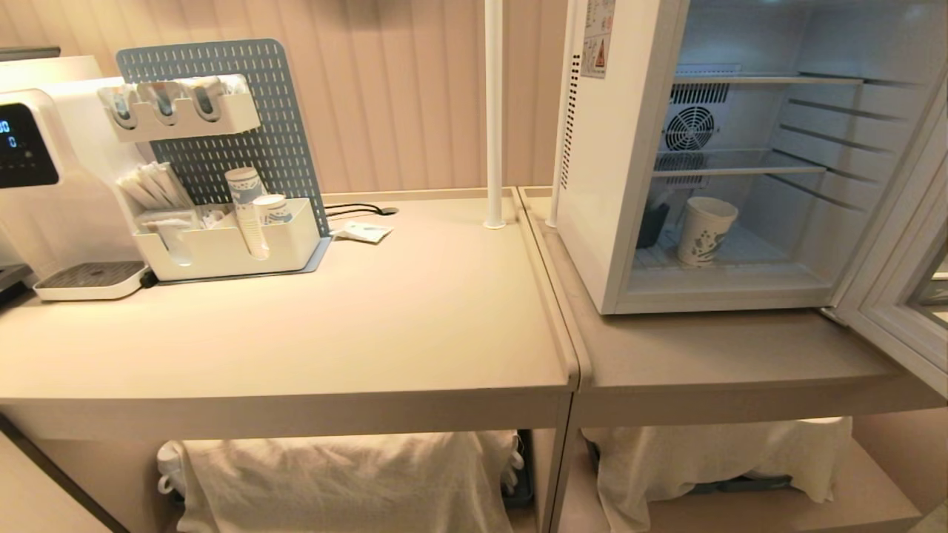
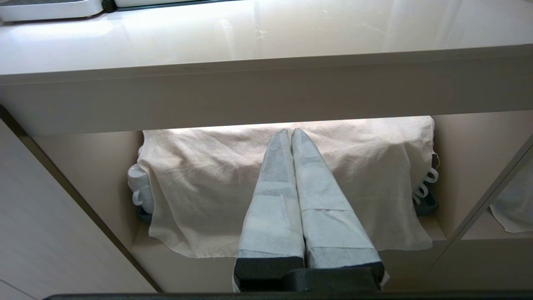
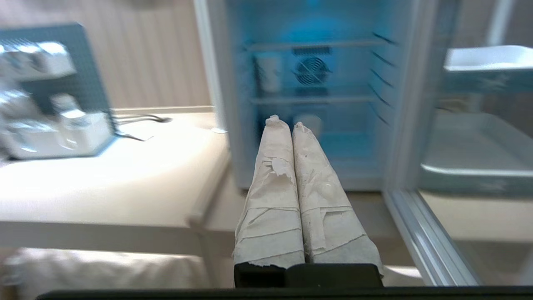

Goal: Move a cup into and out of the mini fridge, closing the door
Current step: Take the paper cup out of the freezer

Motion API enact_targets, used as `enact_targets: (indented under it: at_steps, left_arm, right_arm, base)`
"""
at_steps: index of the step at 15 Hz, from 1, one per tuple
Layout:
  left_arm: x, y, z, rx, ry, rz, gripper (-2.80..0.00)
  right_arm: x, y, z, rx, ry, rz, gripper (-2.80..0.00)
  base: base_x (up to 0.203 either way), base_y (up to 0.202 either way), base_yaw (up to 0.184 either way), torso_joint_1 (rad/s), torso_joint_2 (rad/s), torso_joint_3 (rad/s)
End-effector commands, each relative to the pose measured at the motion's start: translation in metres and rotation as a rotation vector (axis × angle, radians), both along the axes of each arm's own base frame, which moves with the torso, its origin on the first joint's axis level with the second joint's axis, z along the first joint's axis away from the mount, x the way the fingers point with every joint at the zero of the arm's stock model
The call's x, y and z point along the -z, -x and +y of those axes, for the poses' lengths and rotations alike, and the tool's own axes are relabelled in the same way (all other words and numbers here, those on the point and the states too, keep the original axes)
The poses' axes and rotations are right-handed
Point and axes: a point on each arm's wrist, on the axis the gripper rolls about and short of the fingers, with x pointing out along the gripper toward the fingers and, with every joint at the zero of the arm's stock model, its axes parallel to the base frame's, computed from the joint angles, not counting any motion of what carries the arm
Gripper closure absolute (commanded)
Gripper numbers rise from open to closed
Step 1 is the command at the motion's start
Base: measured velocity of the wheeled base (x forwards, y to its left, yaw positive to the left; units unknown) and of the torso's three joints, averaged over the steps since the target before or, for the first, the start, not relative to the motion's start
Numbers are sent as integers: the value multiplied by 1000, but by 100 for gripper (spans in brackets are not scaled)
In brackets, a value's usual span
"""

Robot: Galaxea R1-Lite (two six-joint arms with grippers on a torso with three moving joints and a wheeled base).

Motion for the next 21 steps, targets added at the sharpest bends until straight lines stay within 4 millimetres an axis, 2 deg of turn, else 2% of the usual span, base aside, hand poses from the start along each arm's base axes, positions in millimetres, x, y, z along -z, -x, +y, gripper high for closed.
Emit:
enact_targets:
  at_steps: [1, 2, 4, 7, 10, 12, 14, 16, 17, 19, 21]
  left_arm:
    - [0, 0, 0, 0, 0, 0, 0]
    - [0, 0, 0, 0, 0, 0, 0]
    - [0, 0, 0, 0, 0, 0, 0]
    - [0, 0, 0, 0, 1, 0, 0]
    - [0, 0, 0, 0, 1, 0, 0]
    - [0, 0, 0, 0, 0, 0, 0]
    - [0, 0, 0, 0, 0, 0, 0]
    - [0, 0, 0, 0, 0, 0, 0]
    - [0, 0, 0, 0, 0, 0, 0]
    - [0, 0, 0, 0, 0, 0, 0]
    - [0, 0, 0, 0, 1, 0, 0]
  right_arm:
    - [-75, -103, 2, -55, -58, 297, 0]
    - [-83, -137, 4, -92, -100, 420, 0]
    - [-72, -194, 13, -164, -197, 699, 0]
    - [-19, -280, 31, -168, -290, 1060, 0]
    - [24, -357, 39, -154, -318, 1121, 0]
    - [46, -395, 39, -159, -289, 1080, 0]
    - [63, -409, 32, -180, -144, 1063, 0]
    - [92, -418, 23, -159, 6, 1112, 0]
    - [101, -425, 20, -136, 27, 1106, 0]
    - [111, -428, 15, -103, 30, 1118, 0]
    - [111, -428, 14, -98, 29, 1116, 0]
  base:
    - [0, 0, 0, 0, 0, 0]
    - [0, 0, 0, 0, 0, 0]
    - [0, 0, 0, 0, 0, 0]
    - [0, 0, 0, 0, 0, 0]
    - [0, 0, 0, 0, 0, 0]
    - [0, 0, 0, 0, 0, 0]
    - [0, 0, 0, 0, 0, 0]
    - [0, 0, 0, 0, 0, 0]
    - [0, 0, 0, 0, 0, 0]
    - [0, 0, 0, 0, 0, 0]
    - [0, 0, 0, 0, 0, 0]
